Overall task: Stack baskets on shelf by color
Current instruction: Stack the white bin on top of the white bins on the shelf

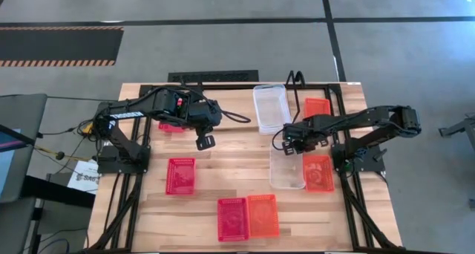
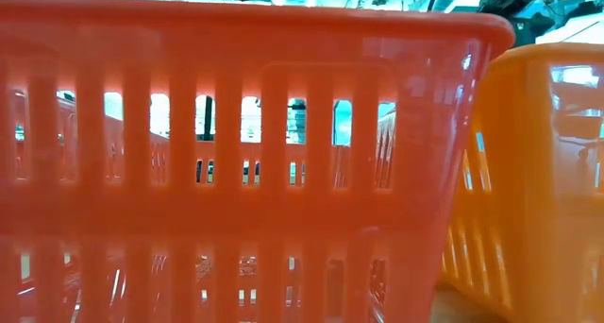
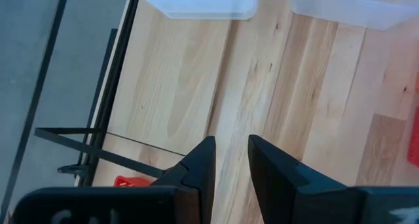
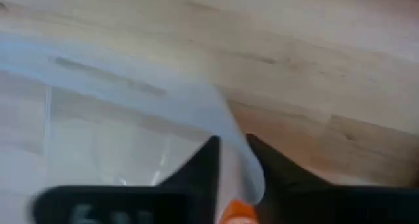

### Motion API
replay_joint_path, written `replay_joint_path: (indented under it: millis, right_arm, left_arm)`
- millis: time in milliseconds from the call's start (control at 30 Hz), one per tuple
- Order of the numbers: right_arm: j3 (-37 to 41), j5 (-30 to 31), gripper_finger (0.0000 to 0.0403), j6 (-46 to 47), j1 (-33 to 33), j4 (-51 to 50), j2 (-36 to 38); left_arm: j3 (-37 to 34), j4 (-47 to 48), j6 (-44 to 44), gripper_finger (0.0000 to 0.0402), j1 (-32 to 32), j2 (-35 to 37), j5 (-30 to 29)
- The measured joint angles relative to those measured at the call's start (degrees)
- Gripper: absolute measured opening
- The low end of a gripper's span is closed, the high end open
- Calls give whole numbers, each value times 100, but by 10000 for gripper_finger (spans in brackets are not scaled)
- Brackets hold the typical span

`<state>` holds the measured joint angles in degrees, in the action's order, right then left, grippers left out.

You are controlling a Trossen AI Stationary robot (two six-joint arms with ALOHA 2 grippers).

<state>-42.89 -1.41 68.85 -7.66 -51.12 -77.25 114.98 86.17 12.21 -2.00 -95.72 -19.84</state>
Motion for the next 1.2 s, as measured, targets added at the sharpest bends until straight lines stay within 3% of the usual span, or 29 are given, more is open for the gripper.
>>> replay_joint_path:
  millis: [100, 333, 600, 800, 1000, 1200]
  right_arm:
    - [-2, -18, 14, -12, -4, 45, 13]
    - [-592, -15, 4, -196, 128, 7, 4]
    - [-2464, 29, 2, -721, 640, 67, 3]
    - [-4126, 657, 1, -1730, 933, -105, 4]
    - [-5535, 1222, 1, -2579, 435, -1220, 9]
    - [-6257, 1211, 1, -3151, -765, -2149, 7]
  left_arm:
    - [0, 0, 32, 80, 0, 0, 0]
    - [0, 2, 32, 80, 0, 0, 0]
    - [0, 4, 28, 80, 0, 0, 9]
    - [0, 9, -35, 80, 0, 0, 11]
    - [0, 55, -38, 80, 0, 0, 13]
    - [0, 52, -38, 80, 0, 0, 18]
